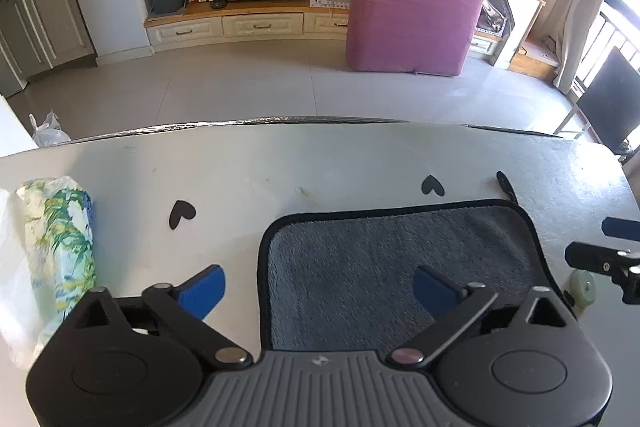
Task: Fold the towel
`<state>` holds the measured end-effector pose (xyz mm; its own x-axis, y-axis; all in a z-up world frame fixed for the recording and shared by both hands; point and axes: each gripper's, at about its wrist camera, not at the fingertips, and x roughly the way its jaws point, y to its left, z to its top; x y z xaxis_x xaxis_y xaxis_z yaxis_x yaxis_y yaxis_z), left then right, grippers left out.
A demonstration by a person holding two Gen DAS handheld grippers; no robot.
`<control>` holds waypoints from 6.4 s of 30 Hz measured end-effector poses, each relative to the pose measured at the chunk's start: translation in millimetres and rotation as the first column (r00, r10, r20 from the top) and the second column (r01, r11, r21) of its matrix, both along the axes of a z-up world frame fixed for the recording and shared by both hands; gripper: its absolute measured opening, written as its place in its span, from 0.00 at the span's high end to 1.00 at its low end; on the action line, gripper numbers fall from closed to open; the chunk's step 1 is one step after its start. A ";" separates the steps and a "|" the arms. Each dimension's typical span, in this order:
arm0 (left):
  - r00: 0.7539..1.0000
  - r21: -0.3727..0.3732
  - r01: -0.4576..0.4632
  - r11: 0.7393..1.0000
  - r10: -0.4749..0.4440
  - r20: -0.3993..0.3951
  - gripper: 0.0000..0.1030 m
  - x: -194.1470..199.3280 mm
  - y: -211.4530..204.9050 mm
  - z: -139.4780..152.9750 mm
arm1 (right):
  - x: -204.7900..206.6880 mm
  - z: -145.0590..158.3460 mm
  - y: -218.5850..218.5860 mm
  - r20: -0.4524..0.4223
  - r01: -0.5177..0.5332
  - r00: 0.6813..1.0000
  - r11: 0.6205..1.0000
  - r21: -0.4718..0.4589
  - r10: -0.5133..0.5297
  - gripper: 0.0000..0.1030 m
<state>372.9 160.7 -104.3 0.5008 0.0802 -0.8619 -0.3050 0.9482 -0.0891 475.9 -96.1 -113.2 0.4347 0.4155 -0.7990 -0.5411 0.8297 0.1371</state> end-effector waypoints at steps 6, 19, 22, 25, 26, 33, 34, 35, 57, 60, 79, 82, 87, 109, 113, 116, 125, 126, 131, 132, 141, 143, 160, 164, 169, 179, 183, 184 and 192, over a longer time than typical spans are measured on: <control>1.000 -0.028 -0.003 1.000 0.004 0.019 0.00 -16.1 -11.1 12.5 | -18.3 9.5 -7.3 0.014 0.011 1.000 1.000 0.023 -0.012 0.01; 0.998 -0.012 -0.015 1.000 0.016 0.062 0.00 -57.6 -33.0 43.1 | -57.9 36.4 -22.2 0.045 0.053 0.997 0.997 0.055 -0.055 0.00; 0.997 -0.004 -0.017 1.000 0.017 0.075 0.00 -67.0 -36.4 50.8 | -67.4 42.7 -25.5 0.060 0.056 0.996 0.997 0.055 -0.059 0.00; 0.996 0.001 -0.016 1.000 0.016 0.093 0.00 -78.4 -40.8 59.6 | -77.0 48.8 -30.2 0.069 0.061 0.995 0.997 0.057 -0.065 0.00; 0.995 0.000 -0.018 1.000 0.018 0.100 0.00 -82.3 -41.9 62.3 | -78.9 50.6 -32.4 0.072 0.063 0.995 0.996 0.057 -0.067 0.00; 0.992 0.010 -0.026 1.000 0.024 0.125 0.00 -109.3 -49.7 75.9 | -101.3 61.8 -47.5 0.092 0.089 0.991 0.994 0.056 -0.094 0.00; 0.992 0.015 -0.025 1.000 0.023 0.127 0.00 -113.2 -51.3 76.5 | -104.3 63.6 -50.0 0.097 0.095 0.990 0.994 0.060 -0.100 0.00; 0.991 0.018 -0.025 1.000 0.023 0.131 0.00 -117.2 -52.8 77.1 | -107.3 65.2 -53.0 0.101 0.099 0.989 0.993 0.066 -0.105 0.00; 0.970 -0.001 -0.015 1.000 0.015 0.242 0.00 -199.3 -77.9 101.3 | -193.7 90.1 -89.6 0.190 0.025 0.980 0.989 0.148 -0.054 0.00; 0.967 0.005 -0.007 1.000 0.006 0.255 0.00 -211.6 -84.5 104.4 | -206.4 92.1 -93.7 0.203 0.015 0.978 0.987 0.158 -0.048 0.00; 0.952 0.003 0.025 1.000 -0.024 0.306 0.00 -278.5 -114.4 99.9 | -273.2 89.6 -124.9 0.241 -0.019 0.970 0.982 0.188 -0.027 0.00; 0.951 0.000 0.031 1.000 -0.029 0.307 0.00 -287.3 -119.1 97.4 | -282.5 89.5 -125.8 0.249 -0.027 0.968 0.983 0.183 -0.019 0.00; 0.952 0.007 0.039 0.999 -0.040 0.303 0.00 -302.2 -126.1 92.3 | -297.7 87.5 -127.4 0.251 -0.032 0.968 0.984 0.176 -0.014 0.00; 0.948 0.007 -0.019 1.000 0.016 0.317 0.00 -357.3 -136.9 85.5 | -350.4 84.2 -141.8 0.301 -0.037 0.954 0.988 0.150 -0.010 0.00; 0.945 0.003 -0.008 1.000 0.006 0.327 0.00 -363.0 -138.3 84.1 | -358.1 83.2 -146.4 0.305 -0.032 0.952 0.987 0.156 -0.017 0.00; 0.940 0.021 0.016 1.000 -0.022 0.339 0.00 -366.8 -142.7 85.5 | -362.3 83.6 -151.5 0.305 -0.025 0.952 0.984 0.174 -0.029 0.00; 0.930 0.058 0.047 0.997 -0.065 0.363 0.00 -377.9 -153.7 90.0 | -370.8 89.0 -158.7 0.315 -0.027 0.948 0.979 0.203 -0.039 0.00; 0.929 0.061 0.046 0.997 -0.065 0.364 0.00 -378.1 -152.9 90.6 | -371.4 89.1 -159.4 0.314 -0.030 0.949 0.978 0.205 -0.036 0.00; 0.927 0.080 0.038 0.996 -0.065 0.369 0.00 -384.5 -156.2 93.9 | -375.0 90.7 -161.8 0.310 -0.039 0.950 0.974 0.225 -0.034 0.00; 0.926 0.083 0.038 0.996 -0.067 0.371 0.00 -386.2 -156.9 94.4 | -375.9 90.9 -161.7 0.310 -0.041 0.950 0.973 0.226 -0.032 0.00; 0.921 0.092 0.033 0.995 -0.066 0.383 0.00 -396.3 -160.2 97.3 | -386.4 93.5 -159.0 0.321 -0.056 0.947 0.973 0.226 -0.020 0.00; 0.921 0.092 0.032 0.995 -0.065 0.383 0.00 -396.9 -160.2 97.4 | -387.8 93.8 -158.9 0.324 -0.056 0.946 0.973 0.222 -0.019 0.00; 0.916 0.100 0.035 0.994 -0.072 0.396 0.00 -400.6 -163.0 101.0 | -388.6 96.3 -164.8 0.322 -0.041 0.946 0.974 0.222 -0.033 0.00; 0.916 0.102 0.038 0.994 -0.075 0.394 0.00 -400.4 -163.7 101.5 | -388.3 96.3 -164.8 0.323 -0.040 0.946 0.975 0.221 -0.035 0.00; 0.917 0.103 0.035 0.994 -0.073 0.393 0.00 -400.2 -164.1 101.4 | -388.1 96.4 -165.0 0.321 -0.041 0.946 0.975 0.220 -0.033 0.00; 0.917 0.105 0.040 0.994 -0.078 0.391 0.00 -401.1 -166.3 100.0 | -387.9 95.8 -163.6 0.323 -0.040 0.946 0.975 0.217 -0.033 0.00; 0.917 0.103 0.040 0.994 -0.077 0.392 0.00 -401.1 -166.5 100.2 | -388.0 95.7 -163.5 0.323 -0.040 0.946 0.976 0.216 -0.032 0.00; 0.916 0.103 0.040 0.994 -0.077 0.393 0.00 -401.1 -166.6 100.2 | -387.8 96.0 -163.8 0.323 -0.041 0.946 0.976 0.215 -0.032 0.00; 0.917 0.104 0.042 0.994 -0.080 0.392 0.00 -401.5 -167.5 99.4 | -387.9 95.9 -163.5 0.323 -0.039 0.946 0.976 0.215 -0.033 0.00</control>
<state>-28.6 -6.8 -4.9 0.8049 0.1077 -0.5835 -0.2040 0.9737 -0.1018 88.1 -259.5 -17.3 0.6527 0.5636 -0.5063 -0.5884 0.7981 0.1300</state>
